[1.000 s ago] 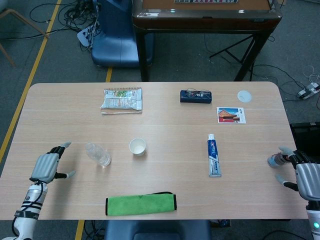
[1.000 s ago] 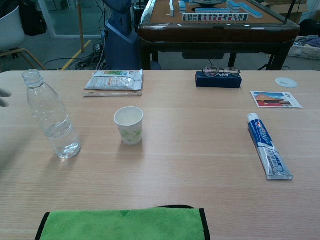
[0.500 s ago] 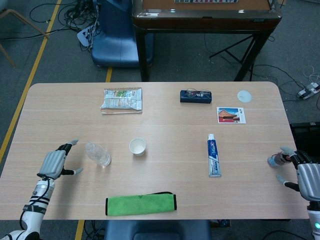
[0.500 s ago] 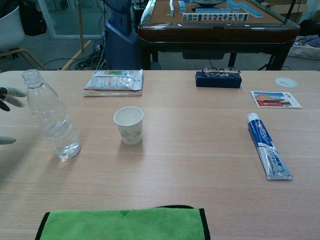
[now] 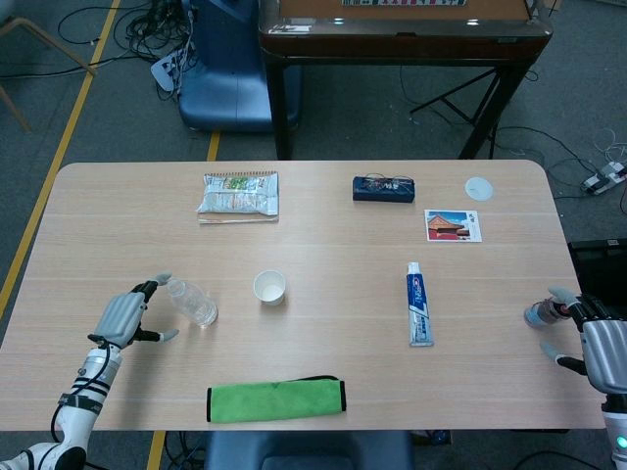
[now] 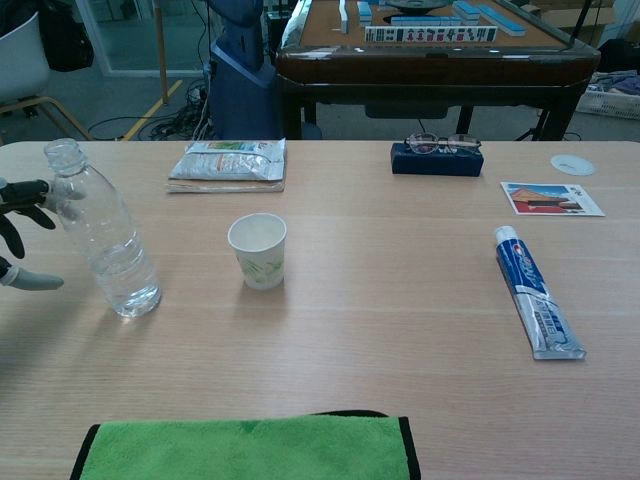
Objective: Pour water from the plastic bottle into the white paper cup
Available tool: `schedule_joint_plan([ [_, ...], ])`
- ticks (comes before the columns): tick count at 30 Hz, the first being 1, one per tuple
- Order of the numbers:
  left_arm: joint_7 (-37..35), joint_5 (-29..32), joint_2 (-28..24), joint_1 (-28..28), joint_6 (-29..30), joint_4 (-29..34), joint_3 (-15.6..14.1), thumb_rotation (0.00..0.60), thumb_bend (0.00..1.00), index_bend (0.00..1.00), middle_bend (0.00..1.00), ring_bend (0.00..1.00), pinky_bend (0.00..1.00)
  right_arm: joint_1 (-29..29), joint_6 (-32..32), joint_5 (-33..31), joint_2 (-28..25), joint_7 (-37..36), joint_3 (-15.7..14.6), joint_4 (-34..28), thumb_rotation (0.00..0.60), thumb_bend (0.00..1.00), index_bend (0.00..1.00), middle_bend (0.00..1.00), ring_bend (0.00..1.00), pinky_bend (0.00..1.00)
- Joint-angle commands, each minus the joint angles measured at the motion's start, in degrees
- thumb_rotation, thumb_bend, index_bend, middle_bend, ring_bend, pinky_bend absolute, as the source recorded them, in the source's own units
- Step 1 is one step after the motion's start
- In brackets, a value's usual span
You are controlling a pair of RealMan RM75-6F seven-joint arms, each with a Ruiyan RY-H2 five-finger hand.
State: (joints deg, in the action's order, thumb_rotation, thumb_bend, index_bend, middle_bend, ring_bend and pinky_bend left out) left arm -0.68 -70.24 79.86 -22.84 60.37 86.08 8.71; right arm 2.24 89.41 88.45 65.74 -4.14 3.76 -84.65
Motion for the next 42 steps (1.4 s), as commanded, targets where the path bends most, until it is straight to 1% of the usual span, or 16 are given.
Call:
schedule_joint_plan([
  [1,-0.15,0.26,0.36,-0.55,-0.35,0.22,0.30,0.600,0.00,0.13,0.18,0.21,0.38,-0.02,0.05,0.04,-0.01,-0.03,0.00,-0.03,0.600,0.05,0.24,0.34,0.28,0.48],
  [5,-1.37,0.51,1.43,-1.29,-0.67,0.25,0.85,0.600,0.00,0.13,0.18,0.21,0.38,-0.07,0.13,0.04,-0.06,-0.21,0.00,0.00,0.600,0.05,0.24,0.34,0.28,0.48],
  [14,-1.76,1.29,3.27,-2.85,-1.99,-0.49,1.03,0.600,0.00,0.13,0.18,0.21,0.38,-0.13,0.19,0.03,-0.22,-0.82,0.05,0.10,0.600,0.05,0.24,0.34,0.28,0.48],
  [20,-2.03,2.04,4.74,-3.53,-1.66,-0.76,1.76,0.600,0.00,0.13,0.18,0.22,0.38,-0.15,0.25,0.20,-0.28,-0.96,-0.03,0.10,0.600,0.05,0.24,0.34,0.28,0.48],
  [26,-2.22,2.94,6.03,-3.97,-1.66,-1.96,2.00,0.600,0.00,0.13,0.18,0.22,0.38,-0.19,0.28,0.24,-0.27,-0.98,-0.06,0.07,0.600,0.05,0.24,0.34,0.28,0.48],
  [34,-4.33,3.56,7.15,-4.46,-2.59,-3.21,2.27,0.600,0.00,0.13,0.18,0.23,0.39,-0.05,-0.10,0.15,-0.14,-0.74,-0.10,0.15,0.600,0.05,0.24,0.34,0.28,0.48],
  [42,-6.65,4.61,8.17,-4.74,-3.59,-4.54,2.69,0.600,0.00,0.17,0.18,0.22,0.37,-0.17,0.12,0.20,-0.20,-0.88,-0.11,0.18,0.600,0.05,0.24,0.34,0.28,0.48],
])
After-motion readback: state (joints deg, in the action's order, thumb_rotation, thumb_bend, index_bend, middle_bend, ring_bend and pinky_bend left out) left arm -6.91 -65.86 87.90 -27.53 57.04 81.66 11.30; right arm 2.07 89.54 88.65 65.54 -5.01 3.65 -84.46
